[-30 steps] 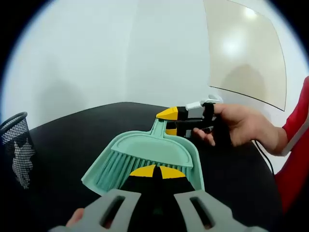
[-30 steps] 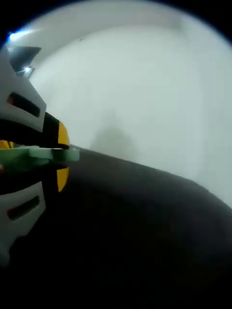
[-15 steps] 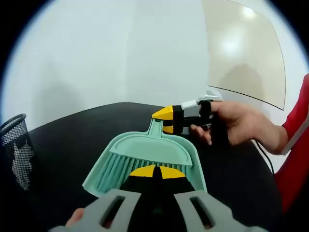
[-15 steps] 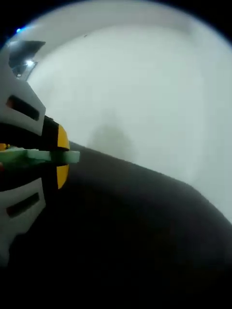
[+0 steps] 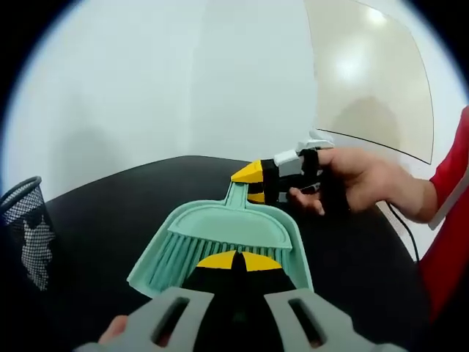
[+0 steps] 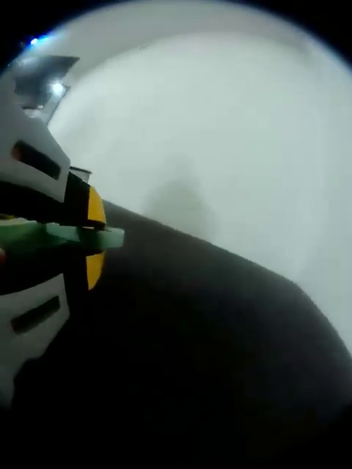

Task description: Pick up the broom and sweep the trash on the tabletop into the dustpan.

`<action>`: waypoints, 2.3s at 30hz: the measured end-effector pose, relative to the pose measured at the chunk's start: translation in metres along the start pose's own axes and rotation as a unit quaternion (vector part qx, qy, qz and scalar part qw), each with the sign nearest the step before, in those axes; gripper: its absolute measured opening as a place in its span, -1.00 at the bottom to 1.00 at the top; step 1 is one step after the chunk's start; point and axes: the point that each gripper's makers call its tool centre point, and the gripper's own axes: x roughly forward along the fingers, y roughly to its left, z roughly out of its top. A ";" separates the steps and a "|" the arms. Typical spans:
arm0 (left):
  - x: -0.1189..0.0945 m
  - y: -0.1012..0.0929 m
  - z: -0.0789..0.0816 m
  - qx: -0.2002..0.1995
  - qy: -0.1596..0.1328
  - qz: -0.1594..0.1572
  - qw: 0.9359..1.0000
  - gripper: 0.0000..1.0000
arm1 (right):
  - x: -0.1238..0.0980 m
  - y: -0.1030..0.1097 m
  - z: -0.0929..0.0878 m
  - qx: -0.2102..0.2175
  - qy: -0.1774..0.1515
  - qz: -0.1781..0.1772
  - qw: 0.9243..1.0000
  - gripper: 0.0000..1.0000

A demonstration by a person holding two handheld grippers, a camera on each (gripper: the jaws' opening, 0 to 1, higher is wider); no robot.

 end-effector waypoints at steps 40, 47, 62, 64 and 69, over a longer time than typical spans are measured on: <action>-0.020 0.009 -0.001 -0.032 -0.006 0.036 0.999 -0.77 | -0.009 0.007 -0.016 0.025 0.003 0.004 1.000 -0.63; -0.025 0.020 0.000 -0.053 -0.019 0.044 0.997 -0.78 | -0.022 0.013 -0.040 0.043 0.020 0.023 0.999 -0.60; -0.038 0.044 0.008 -0.055 -0.043 0.070 0.995 -0.79 | -0.050 0.006 -0.036 -0.010 -0.039 0.034 0.999 -0.57; -0.043 0.041 0.012 -0.049 -0.047 0.074 0.995 -0.79 | -0.055 0.011 -0.030 -0.034 -0.054 0.043 0.997 -0.50; -0.064 0.034 0.024 -0.045 -0.076 0.084 0.993 -0.79 | -0.062 0.025 -0.015 -0.104 -0.075 0.091 0.988 -0.40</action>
